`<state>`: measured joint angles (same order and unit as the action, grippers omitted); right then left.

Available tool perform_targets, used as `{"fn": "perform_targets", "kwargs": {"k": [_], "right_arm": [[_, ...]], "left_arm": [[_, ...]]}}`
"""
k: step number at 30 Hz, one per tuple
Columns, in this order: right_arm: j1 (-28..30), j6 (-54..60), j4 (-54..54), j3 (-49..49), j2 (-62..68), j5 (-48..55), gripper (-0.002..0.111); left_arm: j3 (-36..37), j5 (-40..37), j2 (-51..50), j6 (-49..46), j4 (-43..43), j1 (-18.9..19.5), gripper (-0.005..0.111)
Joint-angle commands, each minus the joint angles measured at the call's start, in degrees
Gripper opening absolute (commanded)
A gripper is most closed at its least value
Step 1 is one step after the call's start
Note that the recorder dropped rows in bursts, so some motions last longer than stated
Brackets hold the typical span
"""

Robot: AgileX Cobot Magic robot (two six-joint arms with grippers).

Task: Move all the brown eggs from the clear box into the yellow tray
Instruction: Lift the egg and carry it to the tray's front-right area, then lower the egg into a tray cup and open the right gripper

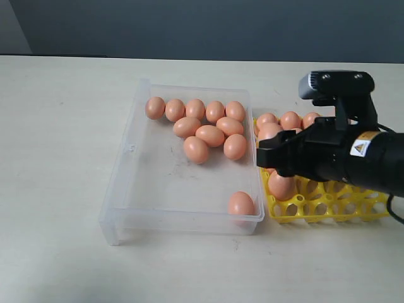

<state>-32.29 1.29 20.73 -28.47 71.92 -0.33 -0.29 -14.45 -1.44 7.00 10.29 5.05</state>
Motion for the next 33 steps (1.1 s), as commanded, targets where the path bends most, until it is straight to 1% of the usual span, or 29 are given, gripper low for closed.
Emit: {"fn": "perform_targets", "kwargs": {"k": [1, 6, 8, 11, 15, 17, 19, 25, 31, 33], "right_arm": [[4.33, -0.06, 2.44, 4.64, -2.54, -1.01, -0.001], [9.56, 0.05, 2.26, 6.59, -3.33, 0.69, -0.001], [10.14, 0.15, 1.63, 6.59, -3.33, 1.4, -0.001], [10.27, 0.15, -0.04, 6.59, -3.33, 2.87, -0.001], [10.27, 0.15, -0.98, 8.59, -2.26, -0.12, -0.001], [10.27, 0.15, -0.97, 8.71, -0.53, -1.17, -0.001], [10.27, 0.15, -0.97, 8.71, 1.69, -4.42, -0.001], [10.27, 0.15, -0.97, 8.71, 8.31, -7.47, -0.001], [10.27, 0.15, -2.27, 8.71, 8.48, -9.65, -0.001], [10.27, 0.15, -3.71, 8.71, 8.48, -8.73, 0.003]], "left_arm": [[0.29, 0.71, -0.05, 0.05, -0.13, -0.03, 0.012], [0.29, 0.71, -0.05, 0.05, -0.13, -0.03, 0.012], [0.29, 0.71, -0.05, 0.05, -0.13, -0.03, 0.012], [0.29, 0.71, -0.05, 0.05, -0.13, -0.03, 0.012], [0.29, 0.71, -0.05, 0.05, -0.13, -0.03, 0.012], [0.29, 0.71, -0.05, 0.05, -0.13, -0.03, 0.012], [0.29, 0.71, -0.05, 0.05, -0.13, -0.03, 0.012], [0.29, 0.71, -0.05, 0.05, -0.13, -0.03, 0.012], [0.29, 0.71, -0.05, 0.05, -0.13, -0.03, 0.012], [0.29, 0.71, -0.05, 0.05, -0.13, -0.03, 0.012]]}}
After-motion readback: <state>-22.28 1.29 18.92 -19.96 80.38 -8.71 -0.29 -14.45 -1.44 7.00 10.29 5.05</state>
